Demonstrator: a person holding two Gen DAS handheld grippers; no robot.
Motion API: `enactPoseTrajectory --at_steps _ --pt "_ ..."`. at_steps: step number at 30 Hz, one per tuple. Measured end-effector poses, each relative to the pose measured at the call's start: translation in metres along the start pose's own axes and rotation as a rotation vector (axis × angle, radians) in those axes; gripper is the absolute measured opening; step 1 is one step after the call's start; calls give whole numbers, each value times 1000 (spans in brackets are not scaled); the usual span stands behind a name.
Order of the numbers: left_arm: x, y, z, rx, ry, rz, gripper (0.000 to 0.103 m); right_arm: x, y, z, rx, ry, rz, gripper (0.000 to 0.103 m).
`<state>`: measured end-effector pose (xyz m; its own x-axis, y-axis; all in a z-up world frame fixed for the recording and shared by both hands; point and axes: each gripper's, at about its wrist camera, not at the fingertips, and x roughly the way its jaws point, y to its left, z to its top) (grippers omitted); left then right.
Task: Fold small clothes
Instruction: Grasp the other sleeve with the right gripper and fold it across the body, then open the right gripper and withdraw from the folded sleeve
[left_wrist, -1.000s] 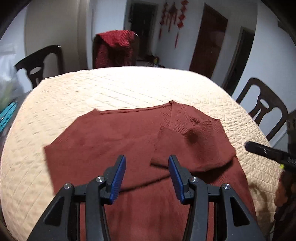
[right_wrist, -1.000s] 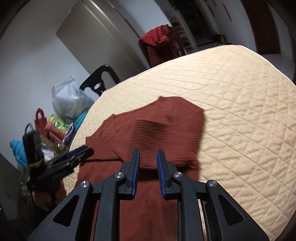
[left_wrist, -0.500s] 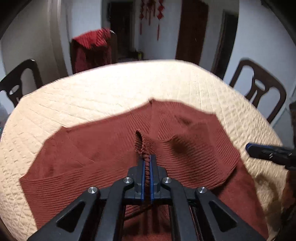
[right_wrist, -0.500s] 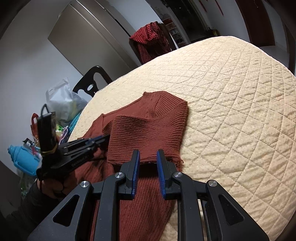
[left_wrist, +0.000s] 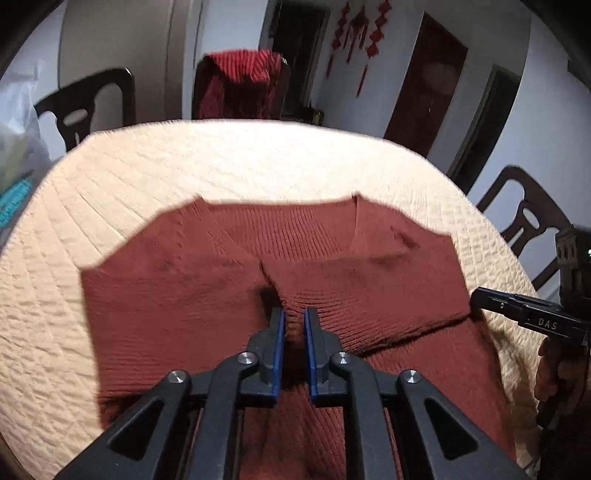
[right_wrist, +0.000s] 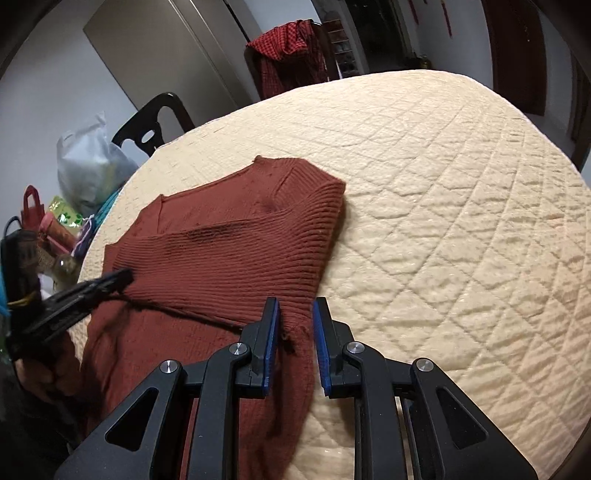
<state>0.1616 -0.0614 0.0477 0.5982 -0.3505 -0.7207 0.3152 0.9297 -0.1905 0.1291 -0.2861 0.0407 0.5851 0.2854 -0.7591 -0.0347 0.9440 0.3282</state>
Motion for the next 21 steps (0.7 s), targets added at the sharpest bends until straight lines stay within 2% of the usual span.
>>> enactPoseTrajectory --at_steps 3,6,8,10,11,15,18,21 --pt "-7 -2 10 11 -41 14 17 -10 5 10 -33 -49 -21 19" --pt "2 -5 15 31 -36 17 19 -6 13 20 -69 -59 -16 19" --pt "19 -9 14 35 9 13 19 7 15 24 -94 -35 -26 19" --pt "35 -10 10 39 56 22 19 28 3 24 -80 30 -67 16" --pt "39 -10 8 41 64 28 19 30 -4 23 -76 28 -61 16" --pt "28 -14 9 60 22 13 19 14 -16 25 -59 6 -106 15" --pt "32 -12 16 68 8 42 19 5 -14 33 -56 -26 -65 15" --pt "50 -10 16 65 42 54 19 13 -6 44 -80 -33 -59 15"
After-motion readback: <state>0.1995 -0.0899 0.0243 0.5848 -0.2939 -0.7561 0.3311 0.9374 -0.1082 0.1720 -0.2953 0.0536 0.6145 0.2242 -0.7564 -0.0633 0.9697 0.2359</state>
